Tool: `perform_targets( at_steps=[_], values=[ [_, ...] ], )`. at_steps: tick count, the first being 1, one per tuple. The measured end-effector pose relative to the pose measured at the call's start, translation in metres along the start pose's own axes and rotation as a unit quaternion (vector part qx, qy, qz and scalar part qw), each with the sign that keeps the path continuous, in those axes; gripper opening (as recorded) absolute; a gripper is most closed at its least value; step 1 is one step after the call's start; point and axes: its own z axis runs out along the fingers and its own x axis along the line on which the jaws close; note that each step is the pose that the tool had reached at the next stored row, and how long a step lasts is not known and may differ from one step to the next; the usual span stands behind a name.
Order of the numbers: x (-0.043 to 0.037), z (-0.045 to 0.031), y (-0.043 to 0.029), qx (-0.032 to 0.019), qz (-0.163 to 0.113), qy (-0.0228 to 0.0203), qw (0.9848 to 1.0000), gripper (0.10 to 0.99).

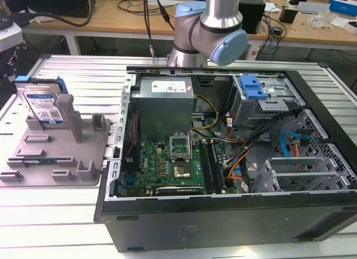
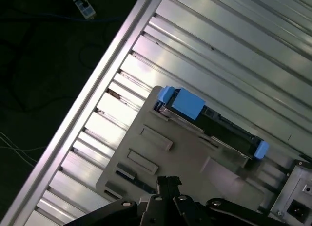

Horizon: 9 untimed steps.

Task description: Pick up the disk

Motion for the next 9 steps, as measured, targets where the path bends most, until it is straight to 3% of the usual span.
perform_targets(
  at_steps=[2, 7, 8, 9],
  values=[
    [0.0000, 0.0000, 0.0000, 0.0000, -0.026, 0.0010, 0.9997, 0.106],
    [0.0000, 0.0001, -0.0001, 0.0001, -0.084, 0.0032, 0.9964, 0.114],
    [0.0000, 0.0001, -0.0001, 0.0000, -0.096, 0.0036, 0.9954, 0.169],
    [0.0000, 0.0002, 0.0000, 0.0001, -0.105, 0.0040, 0.9945, 0.298]
  ],
)
